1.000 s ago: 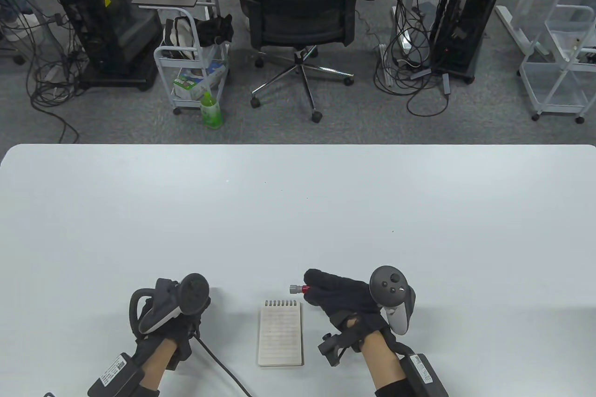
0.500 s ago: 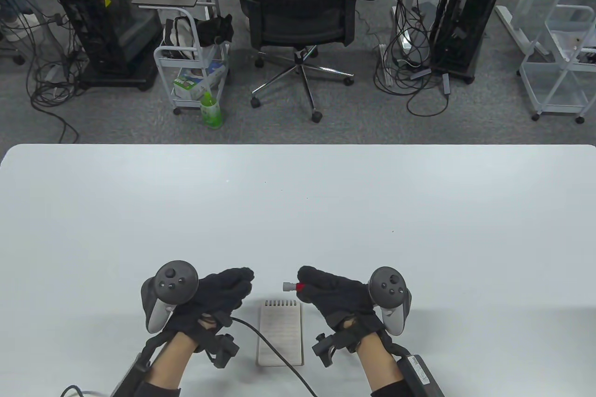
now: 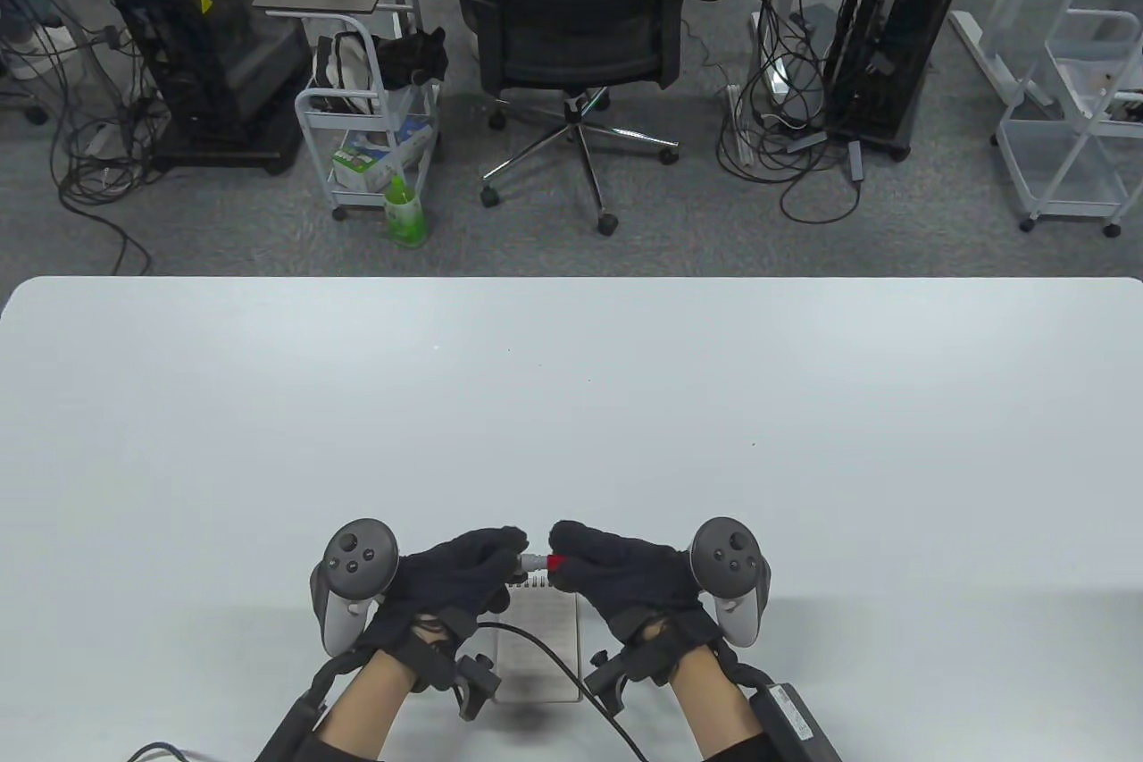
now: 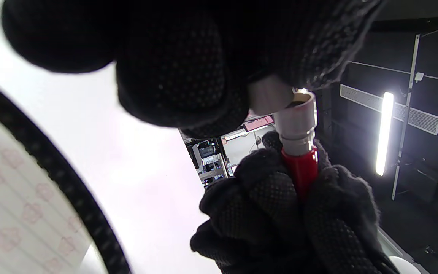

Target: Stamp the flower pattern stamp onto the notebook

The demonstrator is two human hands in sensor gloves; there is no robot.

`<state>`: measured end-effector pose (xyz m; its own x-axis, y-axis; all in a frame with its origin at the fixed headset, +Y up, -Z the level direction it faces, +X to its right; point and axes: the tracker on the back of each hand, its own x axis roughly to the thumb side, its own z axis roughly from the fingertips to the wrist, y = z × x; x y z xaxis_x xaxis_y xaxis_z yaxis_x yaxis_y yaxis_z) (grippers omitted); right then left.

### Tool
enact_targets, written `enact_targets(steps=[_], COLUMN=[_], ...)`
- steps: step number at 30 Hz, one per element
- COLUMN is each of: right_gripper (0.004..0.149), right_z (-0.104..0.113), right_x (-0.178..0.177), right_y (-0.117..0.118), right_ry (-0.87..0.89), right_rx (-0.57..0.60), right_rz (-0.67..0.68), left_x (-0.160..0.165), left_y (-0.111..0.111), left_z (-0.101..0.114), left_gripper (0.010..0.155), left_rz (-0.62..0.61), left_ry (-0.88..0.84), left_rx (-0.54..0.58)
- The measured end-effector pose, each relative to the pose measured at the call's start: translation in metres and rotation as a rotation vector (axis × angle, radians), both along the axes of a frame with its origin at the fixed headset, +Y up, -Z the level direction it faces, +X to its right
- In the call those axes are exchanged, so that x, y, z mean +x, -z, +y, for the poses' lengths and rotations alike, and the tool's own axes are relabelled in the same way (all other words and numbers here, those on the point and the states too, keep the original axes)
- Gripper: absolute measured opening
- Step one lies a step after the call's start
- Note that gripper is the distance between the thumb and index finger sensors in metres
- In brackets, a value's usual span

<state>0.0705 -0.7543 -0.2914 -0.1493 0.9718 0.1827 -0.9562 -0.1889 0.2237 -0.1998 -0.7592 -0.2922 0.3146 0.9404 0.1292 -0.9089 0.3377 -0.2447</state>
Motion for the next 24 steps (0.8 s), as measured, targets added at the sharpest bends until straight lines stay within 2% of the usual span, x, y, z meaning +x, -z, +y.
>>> enact_targets(steps=[5, 13, 24], right_gripper=[0.047, 0.047, 0.047], right_z=[-0.0012, 0.0010, -0.0001], right_x=[-0.0010, -0.0036, -0.0073], right_y=[-0.0007, -0.0036, -0.0057], right_ry=[-0.023, -0.124, -0.130], right_rx=[0.009, 0.078, 0.065], right_rz=[-0.011, -0.035, -0.022], left_x=[-0.0004, 0.0016, 0.0054], left_y=[-0.0008, -0.0016, -0.0033], left_z=[-0.0018, -0.0020, -0.0012], left_gripper=[0.050, 0.049, 0.049], left_rz=[-0.002, -0.007, -0.029], left_ry=[-0.053, 0.026, 0.071], left_rx=[-0.009, 0.027, 0.048])
